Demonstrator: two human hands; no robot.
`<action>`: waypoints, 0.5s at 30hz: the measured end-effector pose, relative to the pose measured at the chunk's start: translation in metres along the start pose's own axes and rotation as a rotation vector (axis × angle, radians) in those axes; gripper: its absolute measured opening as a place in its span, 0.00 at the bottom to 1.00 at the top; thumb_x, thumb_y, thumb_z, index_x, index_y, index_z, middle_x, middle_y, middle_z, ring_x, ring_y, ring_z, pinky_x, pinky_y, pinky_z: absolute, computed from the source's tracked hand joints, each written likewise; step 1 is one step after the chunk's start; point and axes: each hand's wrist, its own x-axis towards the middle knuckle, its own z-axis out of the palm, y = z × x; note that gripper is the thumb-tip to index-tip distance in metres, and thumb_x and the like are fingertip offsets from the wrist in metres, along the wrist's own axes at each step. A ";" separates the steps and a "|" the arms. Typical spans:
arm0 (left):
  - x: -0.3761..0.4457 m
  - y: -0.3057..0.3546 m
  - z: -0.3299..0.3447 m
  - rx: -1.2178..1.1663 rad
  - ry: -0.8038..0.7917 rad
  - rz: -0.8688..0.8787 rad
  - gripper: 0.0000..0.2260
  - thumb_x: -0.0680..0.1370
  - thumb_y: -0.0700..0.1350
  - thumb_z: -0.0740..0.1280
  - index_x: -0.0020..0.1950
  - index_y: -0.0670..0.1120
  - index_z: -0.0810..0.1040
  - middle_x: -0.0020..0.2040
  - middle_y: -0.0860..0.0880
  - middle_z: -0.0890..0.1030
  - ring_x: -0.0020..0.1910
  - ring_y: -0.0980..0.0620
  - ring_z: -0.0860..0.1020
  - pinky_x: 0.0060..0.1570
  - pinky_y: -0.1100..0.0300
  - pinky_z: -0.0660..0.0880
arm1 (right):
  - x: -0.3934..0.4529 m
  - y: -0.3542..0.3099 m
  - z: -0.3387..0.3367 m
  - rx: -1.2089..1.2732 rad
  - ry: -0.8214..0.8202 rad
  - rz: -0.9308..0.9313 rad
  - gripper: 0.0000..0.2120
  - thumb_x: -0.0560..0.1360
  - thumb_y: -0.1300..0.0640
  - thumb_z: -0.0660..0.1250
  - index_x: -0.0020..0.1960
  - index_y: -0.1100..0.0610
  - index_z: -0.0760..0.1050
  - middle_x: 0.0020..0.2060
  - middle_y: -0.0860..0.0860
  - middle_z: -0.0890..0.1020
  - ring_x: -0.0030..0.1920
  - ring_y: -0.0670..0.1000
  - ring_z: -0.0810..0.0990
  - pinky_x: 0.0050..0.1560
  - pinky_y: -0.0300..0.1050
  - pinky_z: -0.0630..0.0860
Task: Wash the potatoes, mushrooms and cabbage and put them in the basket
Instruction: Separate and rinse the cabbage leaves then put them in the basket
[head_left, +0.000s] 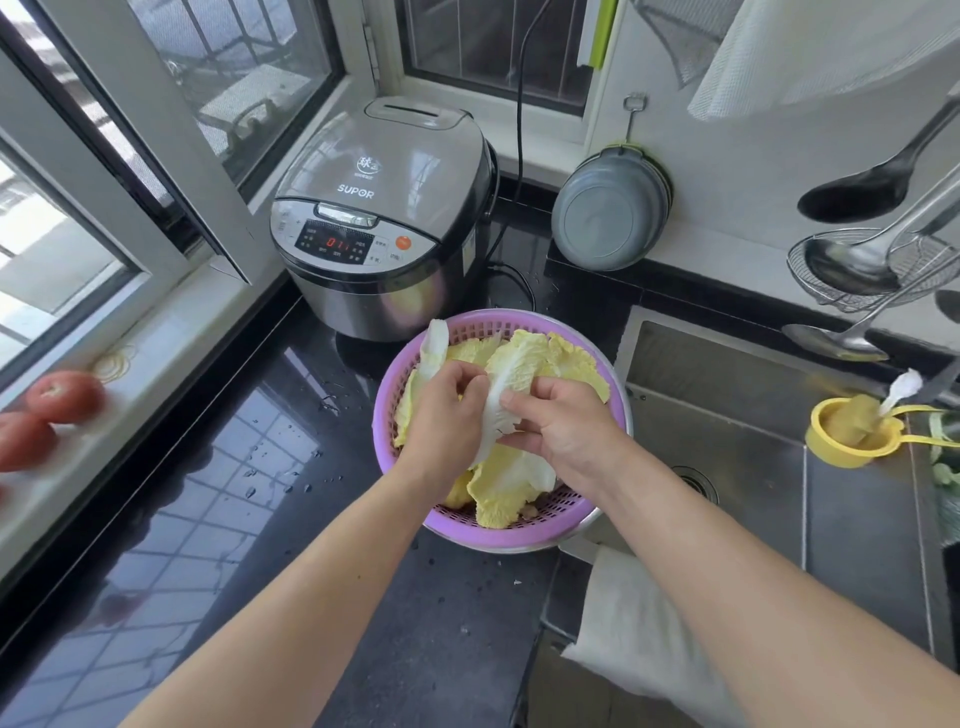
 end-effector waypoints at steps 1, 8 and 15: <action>0.000 0.000 0.000 0.002 0.001 -0.004 0.07 0.85 0.45 0.62 0.51 0.52 0.77 0.45 0.53 0.81 0.43 0.53 0.78 0.43 0.57 0.75 | 0.000 0.000 -0.001 0.005 -0.004 0.004 0.06 0.81 0.65 0.68 0.53 0.64 0.83 0.51 0.60 0.87 0.50 0.55 0.87 0.49 0.48 0.84; 0.000 0.001 -0.001 0.014 -0.001 -0.006 0.07 0.85 0.45 0.61 0.50 0.51 0.78 0.45 0.53 0.80 0.43 0.53 0.77 0.42 0.59 0.74 | -0.002 0.000 -0.002 0.087 -0.055 0.046 0.11 0.81 0.70 0.63 0.58 0.66 0.81 0.56 0.63 0.86 0.55 0.57 0.86 0.54 0.50 0.84; -0.005 0.002 -0.002 0.210 0.036 0.118 0.06 0.86 0.44 0.60 0.52 0.50 0.76 0.45 0.57 0.79 0.41 0.59 0.75 0.37 0.73 0.70 | -0.003 0.000 0.002 0.042 -0.005 0.043 0.07 0.79 0.68 0.67 0.56 0.68 0.80 0.48 0.60 0.85 0.47 0.53 0.86 0.48 0.47 0.84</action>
